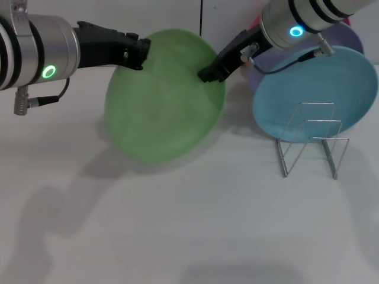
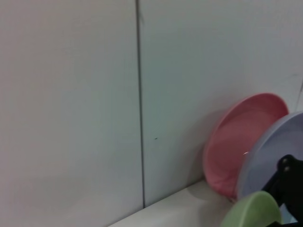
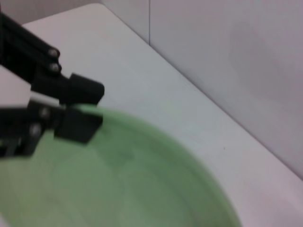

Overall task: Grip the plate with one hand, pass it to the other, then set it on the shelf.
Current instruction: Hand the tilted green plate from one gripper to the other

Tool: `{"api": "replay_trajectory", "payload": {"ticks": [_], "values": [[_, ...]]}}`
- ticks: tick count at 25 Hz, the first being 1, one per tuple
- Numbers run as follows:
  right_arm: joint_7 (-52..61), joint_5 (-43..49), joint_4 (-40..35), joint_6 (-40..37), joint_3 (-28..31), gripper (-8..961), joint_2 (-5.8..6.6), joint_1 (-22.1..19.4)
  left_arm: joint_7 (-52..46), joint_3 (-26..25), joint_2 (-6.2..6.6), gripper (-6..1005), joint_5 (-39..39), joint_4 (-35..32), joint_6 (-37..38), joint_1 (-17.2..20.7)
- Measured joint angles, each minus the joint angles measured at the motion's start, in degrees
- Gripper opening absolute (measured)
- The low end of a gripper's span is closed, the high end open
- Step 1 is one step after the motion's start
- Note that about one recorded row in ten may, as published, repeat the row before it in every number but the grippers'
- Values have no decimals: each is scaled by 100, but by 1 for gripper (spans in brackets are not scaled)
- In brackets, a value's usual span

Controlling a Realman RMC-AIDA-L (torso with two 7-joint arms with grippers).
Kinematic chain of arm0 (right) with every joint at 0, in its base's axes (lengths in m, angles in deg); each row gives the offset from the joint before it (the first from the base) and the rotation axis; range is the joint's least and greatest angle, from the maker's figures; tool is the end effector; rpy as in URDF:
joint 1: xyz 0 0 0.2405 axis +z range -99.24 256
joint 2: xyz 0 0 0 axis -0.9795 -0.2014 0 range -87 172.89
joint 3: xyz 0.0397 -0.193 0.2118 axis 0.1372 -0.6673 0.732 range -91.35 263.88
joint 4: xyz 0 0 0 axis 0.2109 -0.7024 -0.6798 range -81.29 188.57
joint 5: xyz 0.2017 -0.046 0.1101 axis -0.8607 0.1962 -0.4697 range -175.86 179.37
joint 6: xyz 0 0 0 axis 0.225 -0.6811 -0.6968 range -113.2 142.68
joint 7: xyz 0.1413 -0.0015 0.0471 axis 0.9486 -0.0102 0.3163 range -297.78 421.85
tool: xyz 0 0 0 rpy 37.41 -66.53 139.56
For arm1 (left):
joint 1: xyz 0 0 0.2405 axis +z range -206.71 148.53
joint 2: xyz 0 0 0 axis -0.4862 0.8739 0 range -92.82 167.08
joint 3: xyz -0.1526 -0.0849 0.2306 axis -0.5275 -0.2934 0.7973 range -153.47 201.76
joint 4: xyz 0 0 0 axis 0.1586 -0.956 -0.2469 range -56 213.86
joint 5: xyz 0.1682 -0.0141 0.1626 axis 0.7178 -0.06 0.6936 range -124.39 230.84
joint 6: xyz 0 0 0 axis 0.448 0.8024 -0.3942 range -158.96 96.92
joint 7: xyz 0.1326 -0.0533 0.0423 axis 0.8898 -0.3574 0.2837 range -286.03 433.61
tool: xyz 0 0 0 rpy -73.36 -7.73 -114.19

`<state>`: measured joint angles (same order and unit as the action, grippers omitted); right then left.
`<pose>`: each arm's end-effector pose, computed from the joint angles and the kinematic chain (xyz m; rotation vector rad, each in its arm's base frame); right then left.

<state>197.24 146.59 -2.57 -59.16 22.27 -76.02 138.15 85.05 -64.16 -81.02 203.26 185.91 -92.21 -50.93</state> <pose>0.0787 0.4996 -0.0228 -2.6428 0.5871 -0.1049 -0.0988 0.3885 0.0292 -2.2287 -0.6877 -0.2610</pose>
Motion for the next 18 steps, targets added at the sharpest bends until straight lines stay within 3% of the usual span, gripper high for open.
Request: {"api": "replay_trajectory", "payload": {"ticks": [2, 10, 18], "values": [[-7, -39, -35, 13, 2, 166, -2, -22, 17, 17, -5, 40, -55, 40, 35, 31], [-6, -151, -304, -86, -49, 163, -6, -159, 171, 16, -4, 427, -73, 89, 43, 3], [46, -147, -697, -359, -76, 91, 2, -316, 361, -25, -3, 752, -106, 207, 45, 34]]}}
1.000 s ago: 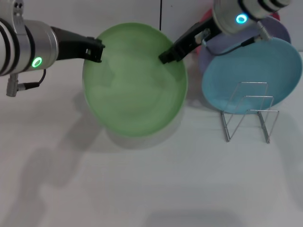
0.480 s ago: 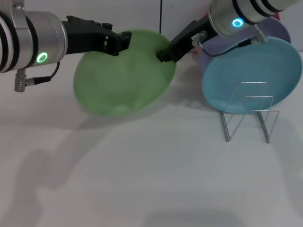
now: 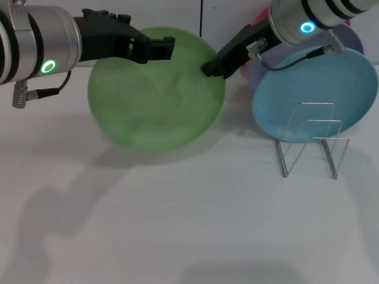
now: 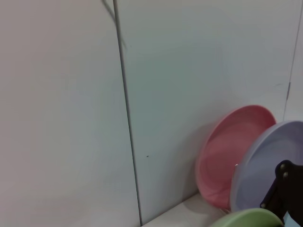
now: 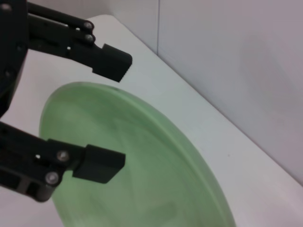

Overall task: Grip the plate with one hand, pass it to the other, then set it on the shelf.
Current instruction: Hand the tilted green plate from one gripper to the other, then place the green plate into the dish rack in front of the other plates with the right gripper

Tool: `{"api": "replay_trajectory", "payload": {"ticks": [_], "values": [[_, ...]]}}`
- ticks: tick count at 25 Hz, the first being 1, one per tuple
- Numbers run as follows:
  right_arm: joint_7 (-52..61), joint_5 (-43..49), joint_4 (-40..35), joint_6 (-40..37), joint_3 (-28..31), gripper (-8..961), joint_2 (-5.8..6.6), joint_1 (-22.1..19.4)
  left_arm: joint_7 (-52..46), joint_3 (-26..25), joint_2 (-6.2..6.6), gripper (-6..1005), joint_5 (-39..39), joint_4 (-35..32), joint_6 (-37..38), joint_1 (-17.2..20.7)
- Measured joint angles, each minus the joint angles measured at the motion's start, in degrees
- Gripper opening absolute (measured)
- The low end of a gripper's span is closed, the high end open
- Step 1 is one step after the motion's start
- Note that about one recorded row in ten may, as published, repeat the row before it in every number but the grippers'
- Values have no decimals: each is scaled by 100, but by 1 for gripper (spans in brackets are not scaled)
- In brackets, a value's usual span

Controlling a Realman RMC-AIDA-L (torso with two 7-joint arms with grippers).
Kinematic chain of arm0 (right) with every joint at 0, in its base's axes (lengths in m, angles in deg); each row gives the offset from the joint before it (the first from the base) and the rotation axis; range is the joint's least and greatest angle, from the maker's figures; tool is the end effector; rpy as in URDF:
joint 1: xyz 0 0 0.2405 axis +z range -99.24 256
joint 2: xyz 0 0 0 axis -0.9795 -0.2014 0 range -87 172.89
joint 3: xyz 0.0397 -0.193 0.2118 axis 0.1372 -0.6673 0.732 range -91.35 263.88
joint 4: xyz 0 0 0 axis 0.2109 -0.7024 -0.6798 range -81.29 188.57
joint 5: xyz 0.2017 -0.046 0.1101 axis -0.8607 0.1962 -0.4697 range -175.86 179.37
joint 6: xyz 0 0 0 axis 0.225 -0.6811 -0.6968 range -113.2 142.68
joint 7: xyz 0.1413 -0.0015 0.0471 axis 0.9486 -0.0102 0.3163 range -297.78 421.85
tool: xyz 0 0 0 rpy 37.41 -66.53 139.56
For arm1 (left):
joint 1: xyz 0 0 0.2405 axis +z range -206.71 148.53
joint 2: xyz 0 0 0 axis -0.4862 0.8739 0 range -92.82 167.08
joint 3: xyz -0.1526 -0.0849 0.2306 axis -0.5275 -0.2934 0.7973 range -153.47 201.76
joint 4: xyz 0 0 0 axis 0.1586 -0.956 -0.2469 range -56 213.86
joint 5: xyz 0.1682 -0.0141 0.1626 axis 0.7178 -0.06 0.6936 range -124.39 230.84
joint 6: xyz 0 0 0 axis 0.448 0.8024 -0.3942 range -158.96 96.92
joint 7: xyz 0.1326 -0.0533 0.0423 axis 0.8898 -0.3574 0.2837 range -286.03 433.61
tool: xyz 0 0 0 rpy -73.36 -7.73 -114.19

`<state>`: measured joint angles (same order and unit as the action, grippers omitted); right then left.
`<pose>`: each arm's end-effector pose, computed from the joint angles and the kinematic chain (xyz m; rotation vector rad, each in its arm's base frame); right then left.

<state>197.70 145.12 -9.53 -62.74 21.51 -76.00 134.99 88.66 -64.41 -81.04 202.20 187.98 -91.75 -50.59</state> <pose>0.0768 0.4882 -0.0077 -2.6499 0.5598 -0.0759 -0.0892 0.3844 0.0353 -2.2441 -0.5936 -0.2789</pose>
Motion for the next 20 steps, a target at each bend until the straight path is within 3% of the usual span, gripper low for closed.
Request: {"api": "replay_trajectory", "payload": {"ticks": [3, 20], "values": [[44, 14, -158, -55, 1, 71, -3, -69, 5, -2, 1, 860, 0, 10, 1, -15], [300, 288, -1282, -710, 102, 72, 32, -536, 441, -92, 4, 859, 27, 213, 410, 90]]}}
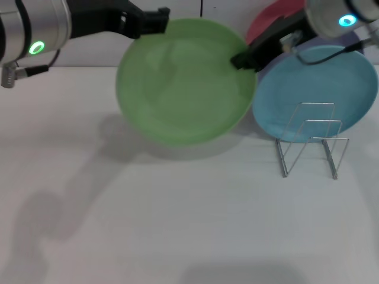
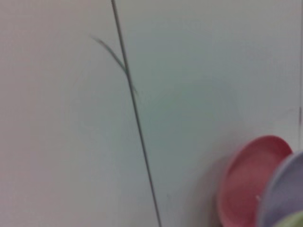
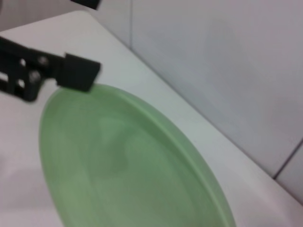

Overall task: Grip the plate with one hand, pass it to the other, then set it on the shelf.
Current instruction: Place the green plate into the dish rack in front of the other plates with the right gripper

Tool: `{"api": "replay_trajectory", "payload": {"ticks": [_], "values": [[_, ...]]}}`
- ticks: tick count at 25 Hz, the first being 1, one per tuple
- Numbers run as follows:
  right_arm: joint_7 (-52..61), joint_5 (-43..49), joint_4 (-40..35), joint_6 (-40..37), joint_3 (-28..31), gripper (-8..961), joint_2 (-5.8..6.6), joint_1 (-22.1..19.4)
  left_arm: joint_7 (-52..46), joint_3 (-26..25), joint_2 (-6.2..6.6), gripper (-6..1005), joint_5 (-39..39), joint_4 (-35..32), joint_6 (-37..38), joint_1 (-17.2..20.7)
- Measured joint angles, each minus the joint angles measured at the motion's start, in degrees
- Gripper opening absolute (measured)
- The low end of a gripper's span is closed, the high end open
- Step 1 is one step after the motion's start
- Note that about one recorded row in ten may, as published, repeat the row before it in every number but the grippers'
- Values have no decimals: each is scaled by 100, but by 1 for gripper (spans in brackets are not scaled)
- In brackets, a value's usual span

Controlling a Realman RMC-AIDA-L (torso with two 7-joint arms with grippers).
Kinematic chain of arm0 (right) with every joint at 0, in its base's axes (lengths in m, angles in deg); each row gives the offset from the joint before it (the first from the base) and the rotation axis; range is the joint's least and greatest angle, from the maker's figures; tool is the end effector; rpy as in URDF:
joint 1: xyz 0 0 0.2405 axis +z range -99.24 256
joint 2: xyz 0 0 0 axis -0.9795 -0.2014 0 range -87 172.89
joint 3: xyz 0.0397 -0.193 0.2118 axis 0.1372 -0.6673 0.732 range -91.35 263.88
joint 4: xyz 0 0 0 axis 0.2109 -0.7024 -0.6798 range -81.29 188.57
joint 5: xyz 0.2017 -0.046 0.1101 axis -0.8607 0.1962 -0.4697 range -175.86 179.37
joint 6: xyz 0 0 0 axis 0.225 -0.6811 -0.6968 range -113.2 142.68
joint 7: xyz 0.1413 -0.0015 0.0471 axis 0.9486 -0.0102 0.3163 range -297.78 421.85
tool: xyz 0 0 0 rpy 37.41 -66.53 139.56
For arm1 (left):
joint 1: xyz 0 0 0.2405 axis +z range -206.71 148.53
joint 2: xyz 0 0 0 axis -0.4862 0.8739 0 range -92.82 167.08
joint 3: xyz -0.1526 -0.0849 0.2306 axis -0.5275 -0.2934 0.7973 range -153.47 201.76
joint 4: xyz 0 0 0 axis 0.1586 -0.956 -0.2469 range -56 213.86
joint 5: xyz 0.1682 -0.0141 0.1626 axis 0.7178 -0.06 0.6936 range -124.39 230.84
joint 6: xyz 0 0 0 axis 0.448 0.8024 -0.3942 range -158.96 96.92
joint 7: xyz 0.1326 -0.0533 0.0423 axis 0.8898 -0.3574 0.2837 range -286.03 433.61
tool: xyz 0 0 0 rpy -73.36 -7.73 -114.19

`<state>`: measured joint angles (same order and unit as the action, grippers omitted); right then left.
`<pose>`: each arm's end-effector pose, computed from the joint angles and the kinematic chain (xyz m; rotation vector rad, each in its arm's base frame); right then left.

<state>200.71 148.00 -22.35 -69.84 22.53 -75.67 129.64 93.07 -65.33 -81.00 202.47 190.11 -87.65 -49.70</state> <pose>0.0874 0.4698 0.0331 -2.5748 0.5683 -0.1039 -0.0801 0.3859 0.0522 -2.1927 -0.4571 -0.3267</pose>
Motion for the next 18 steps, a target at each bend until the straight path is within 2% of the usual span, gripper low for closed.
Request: {"api": "replay_trajectory", "payload": {"ticks": [4, 6, 12, 14, 17, 18], "values": [[52, 150, -780, -522, 203, 72, 45, -136, 244, -21, -3, 859, 38, 13, 514, 208], [88, 266, -1216, -848, 318, 72, 72, -197, 499, -12, -1, 860, 31, 3, 1386, 592], [116, 587, -2343, -1737, 643, 72, 132, -236, 660, 163, -4, 860, -3, -82, 2670, 1259], [106, 665, -2605, -2149, 839, 72, 181, -171, 678, 299, -9, 860, 13, -194, 3038, 1433], [43, 740, -2730, -2346, 959, 72, 211, -144, 699, 459, -6, 860, 30, -358, 3389, 1581], [-3, 791, -2808, -2405, 993, 71, 218, -148, 731, 602, -8, 860, 31, -555, 3749, 1722]]}}
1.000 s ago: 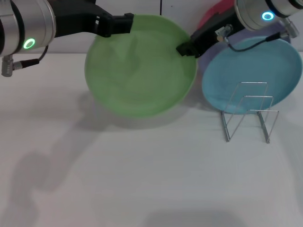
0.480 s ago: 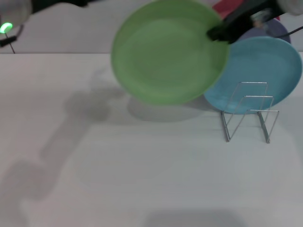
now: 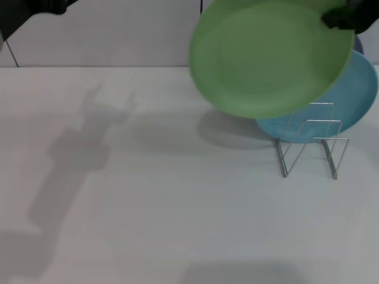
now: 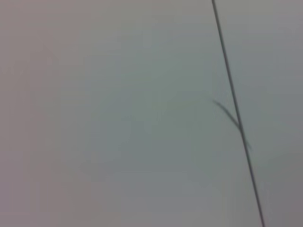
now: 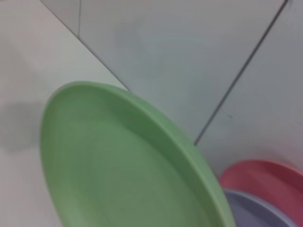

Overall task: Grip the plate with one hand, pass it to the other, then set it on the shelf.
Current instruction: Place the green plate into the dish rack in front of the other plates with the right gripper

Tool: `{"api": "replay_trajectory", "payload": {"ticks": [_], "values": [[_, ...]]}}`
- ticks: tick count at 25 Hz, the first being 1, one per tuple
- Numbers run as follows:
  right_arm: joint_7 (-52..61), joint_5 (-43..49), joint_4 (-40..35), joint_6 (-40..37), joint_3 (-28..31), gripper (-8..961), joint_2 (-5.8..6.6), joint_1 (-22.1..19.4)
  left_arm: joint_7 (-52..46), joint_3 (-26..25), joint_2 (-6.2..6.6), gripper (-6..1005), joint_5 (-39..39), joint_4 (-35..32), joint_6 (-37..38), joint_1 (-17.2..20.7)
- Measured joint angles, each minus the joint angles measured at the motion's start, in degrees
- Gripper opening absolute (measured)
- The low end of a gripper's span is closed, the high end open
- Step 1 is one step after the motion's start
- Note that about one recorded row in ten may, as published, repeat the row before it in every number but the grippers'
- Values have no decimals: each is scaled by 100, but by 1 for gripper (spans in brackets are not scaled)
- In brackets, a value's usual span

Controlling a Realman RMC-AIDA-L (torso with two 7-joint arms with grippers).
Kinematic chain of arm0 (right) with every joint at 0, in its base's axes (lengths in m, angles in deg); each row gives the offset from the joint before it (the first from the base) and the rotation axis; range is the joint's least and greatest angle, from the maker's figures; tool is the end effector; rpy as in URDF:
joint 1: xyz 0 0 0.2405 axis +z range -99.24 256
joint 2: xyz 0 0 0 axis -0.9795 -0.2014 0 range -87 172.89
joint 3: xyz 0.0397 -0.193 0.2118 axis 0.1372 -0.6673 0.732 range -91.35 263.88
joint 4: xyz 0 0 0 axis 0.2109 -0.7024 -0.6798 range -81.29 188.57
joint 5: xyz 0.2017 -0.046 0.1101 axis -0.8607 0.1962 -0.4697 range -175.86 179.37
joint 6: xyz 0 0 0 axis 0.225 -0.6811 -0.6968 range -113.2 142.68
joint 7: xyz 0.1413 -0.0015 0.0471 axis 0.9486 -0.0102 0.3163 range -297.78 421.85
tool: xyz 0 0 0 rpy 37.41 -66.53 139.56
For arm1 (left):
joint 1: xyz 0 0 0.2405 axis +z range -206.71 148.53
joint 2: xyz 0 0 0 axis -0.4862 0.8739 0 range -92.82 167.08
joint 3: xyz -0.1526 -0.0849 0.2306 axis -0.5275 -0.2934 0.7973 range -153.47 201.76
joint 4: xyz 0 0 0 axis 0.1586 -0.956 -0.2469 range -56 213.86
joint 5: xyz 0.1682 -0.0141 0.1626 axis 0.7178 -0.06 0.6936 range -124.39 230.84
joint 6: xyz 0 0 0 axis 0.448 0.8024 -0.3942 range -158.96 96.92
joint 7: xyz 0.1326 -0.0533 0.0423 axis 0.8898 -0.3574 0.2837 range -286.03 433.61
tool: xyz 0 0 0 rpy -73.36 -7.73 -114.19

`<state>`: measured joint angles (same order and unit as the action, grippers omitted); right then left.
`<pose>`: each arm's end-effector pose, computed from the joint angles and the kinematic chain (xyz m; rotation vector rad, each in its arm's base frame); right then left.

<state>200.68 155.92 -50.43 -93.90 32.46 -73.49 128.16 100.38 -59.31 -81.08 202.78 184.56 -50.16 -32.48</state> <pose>0.0756 0.4107 0.1448 -2.3949 0.4730 -0.2332 -0.1478 0.3768 0.0733 -1.8248 -0.3434 -0.5119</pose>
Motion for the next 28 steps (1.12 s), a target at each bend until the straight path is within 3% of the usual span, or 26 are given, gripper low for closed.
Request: {"api": "replay_trajectory", "payload": {"ticks": [11, 28], "values": [[-414, 513, -710, -344, 168, 72, -36, -331, -26, 258, -17, 859, -48, -783, 781, 198], [-1001, 600, -559, -178, 344, 72, -58, -597, -113, 455, -26, 860, -85, -1089, 899, 73]]}}
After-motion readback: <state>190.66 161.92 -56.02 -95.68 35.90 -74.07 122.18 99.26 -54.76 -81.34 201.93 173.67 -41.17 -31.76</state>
